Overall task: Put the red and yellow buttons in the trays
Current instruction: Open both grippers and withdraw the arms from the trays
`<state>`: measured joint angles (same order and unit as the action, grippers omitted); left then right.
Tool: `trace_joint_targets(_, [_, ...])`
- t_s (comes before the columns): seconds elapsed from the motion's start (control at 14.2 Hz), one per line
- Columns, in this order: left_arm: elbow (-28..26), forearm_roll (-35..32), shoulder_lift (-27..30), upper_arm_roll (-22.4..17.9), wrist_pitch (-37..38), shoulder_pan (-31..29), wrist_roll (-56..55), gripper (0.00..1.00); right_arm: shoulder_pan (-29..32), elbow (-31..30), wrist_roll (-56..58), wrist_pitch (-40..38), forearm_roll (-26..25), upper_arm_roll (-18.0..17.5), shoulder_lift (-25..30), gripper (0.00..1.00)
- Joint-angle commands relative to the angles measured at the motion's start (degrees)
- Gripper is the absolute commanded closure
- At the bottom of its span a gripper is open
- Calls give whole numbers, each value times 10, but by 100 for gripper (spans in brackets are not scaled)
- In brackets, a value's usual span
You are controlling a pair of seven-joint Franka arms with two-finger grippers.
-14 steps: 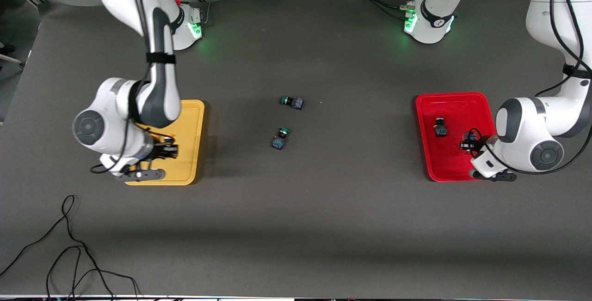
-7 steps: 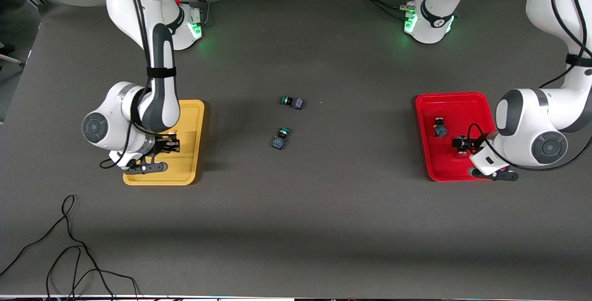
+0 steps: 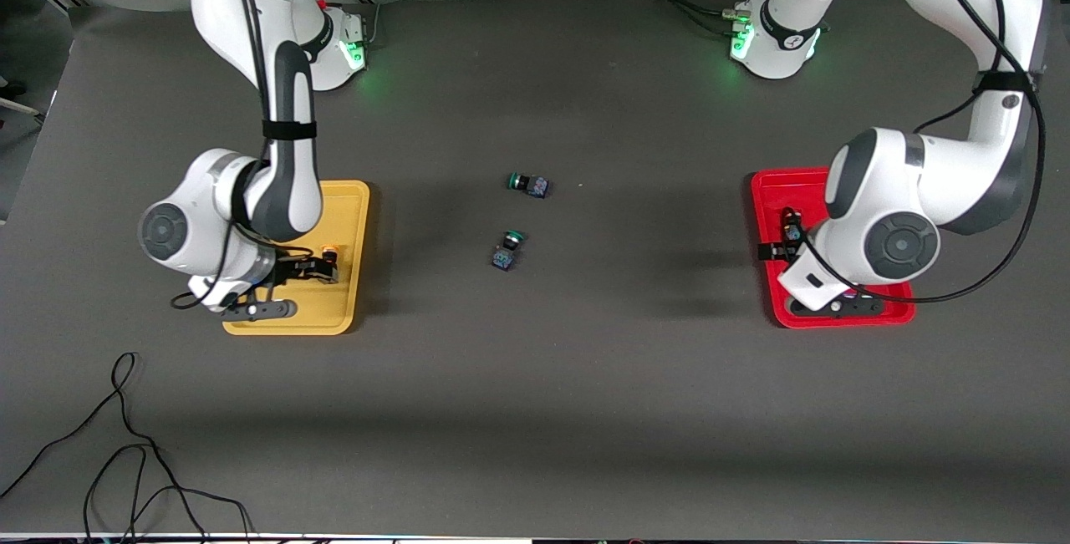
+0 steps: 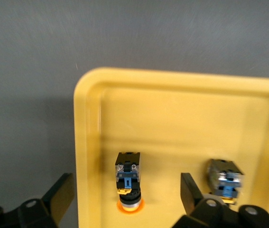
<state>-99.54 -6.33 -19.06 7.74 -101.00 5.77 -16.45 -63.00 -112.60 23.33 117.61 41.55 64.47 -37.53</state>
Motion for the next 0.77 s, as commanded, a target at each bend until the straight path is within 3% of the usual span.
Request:
trace_joint_targets(0.0, [-11,-1,67,-12,28,-15,12,0,-8,60,-15,-81,-24,58,14,0])
trace_joint_targets(0.28, [-39,-3,132,-12,29,-72,119,0,-9,158,-83,-204,-84,102,21,0])
trace_joint_targets(0.56, [-25,1,180,-18,56,-72,171,0,-21,215,-85,-275,-87,162,22,0])
trace_joint_targets(0.7, [-15,4,181,-18,64,-72,172,0,-23,243,-86,-294,-102,174,24,0])
